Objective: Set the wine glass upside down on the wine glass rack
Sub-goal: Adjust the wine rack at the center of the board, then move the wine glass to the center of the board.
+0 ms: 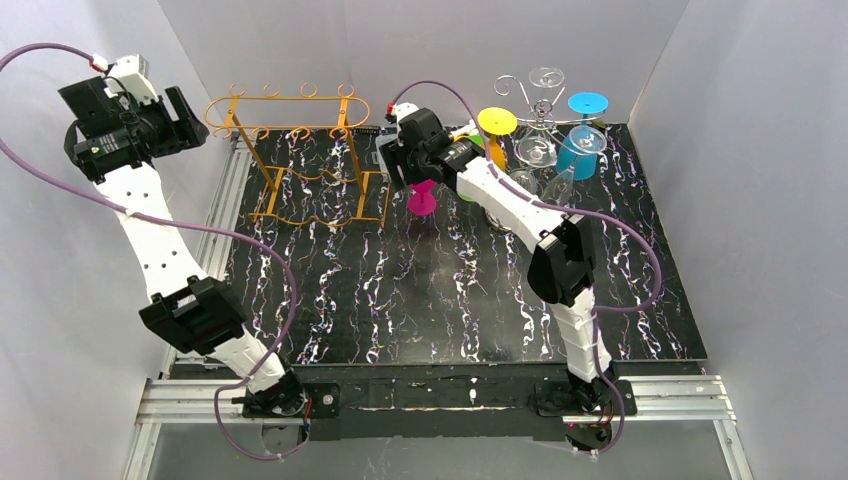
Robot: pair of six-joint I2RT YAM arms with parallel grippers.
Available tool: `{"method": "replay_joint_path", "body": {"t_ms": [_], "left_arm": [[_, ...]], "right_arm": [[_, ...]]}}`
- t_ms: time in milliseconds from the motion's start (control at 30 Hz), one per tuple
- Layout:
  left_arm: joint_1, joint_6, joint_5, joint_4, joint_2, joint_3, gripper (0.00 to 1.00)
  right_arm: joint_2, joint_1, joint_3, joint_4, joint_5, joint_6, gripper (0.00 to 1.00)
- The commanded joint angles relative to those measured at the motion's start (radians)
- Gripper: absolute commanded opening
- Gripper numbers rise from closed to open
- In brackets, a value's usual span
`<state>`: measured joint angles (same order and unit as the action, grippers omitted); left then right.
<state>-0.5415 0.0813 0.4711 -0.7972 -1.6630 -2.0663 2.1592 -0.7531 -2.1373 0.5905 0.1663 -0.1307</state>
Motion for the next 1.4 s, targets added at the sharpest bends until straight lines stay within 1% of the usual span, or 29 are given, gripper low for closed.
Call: {"method": "replay_joint_path", "body": {"t_ms": [0,167,300,433,500,567,700,767,800,967,1067,1233,1367], "left_arm": [[-0.006,0.064,-0.062,0.037,0.015,0.043,0.7],[-0.006,0.071,-0.075,0.063,0.0,0.045,0.7],[-0.006,0.093,-0.125,0.094,-0.019,0.052,0.69],[-0.006,0.096,-0.126,0.119,-0.032,0.08,0.68],[-0.003,0.086,-0.109,0.128,-0.041,0.098,0.68],[0.009,0.093,-0.103,0.14,-0.048,0.113,0.68],[0.03,0.096,-0.086,0.181,-0.052,0.158,0.68],[0.034,0.079,-0.05,0.207,-0.049,0.187,0.68],[0.04,0.07,-0.031,0.224,-0.045,0.204,0.68],[0.058,0.06,0.049,0.294,-0.011,0.297,0.67],[0.061,0.06,0.093,0.327,0.009,0.338,0.67],[0.063,0.066,0.154,0.345,0.027,0.376,0.65],[0.063,0.082,0.206,0.353,0.056,0.408,0.65]], "right_arm": [[0.009,-0.015,-0.028,-0.029,0.03,0.018,0.76],[0.025,-0.026,-0.04,-0.028,0.047,0.033,0.75],[0.042,-0.038,-0.038,-0.023,0.052,0.04,0.72],[0.048,-0.041,-0.004,-0.03,0.051,0.033,0.61],[0.042,-0.043,0.026,-0.047,0.049,0.023,0.48],[0.041,-0.047,0.033,-0.048,0.046,0.02,0.41],[0.029,-0.062,0.028,-0.044,0.041,0.015,0.29],[0.01,-0.075,0.034,-0.044,0.038,0.006,0.22],[-0.011,-0.085,0.052,-0.049,0.038,0.001,0.21],[-0.14,-0.148,0.169,-0.088,0.053,-0.013,0.18],[-0.231,-0.185,0.275,-0.119,0.061,-0.032,0.17],[-0.373,-0.233,0.425,-0.167,0.062,-0.076,0.17],[-0.458,-0.256,0.5,-0.184,0.053,-0.101,0.17]]}}
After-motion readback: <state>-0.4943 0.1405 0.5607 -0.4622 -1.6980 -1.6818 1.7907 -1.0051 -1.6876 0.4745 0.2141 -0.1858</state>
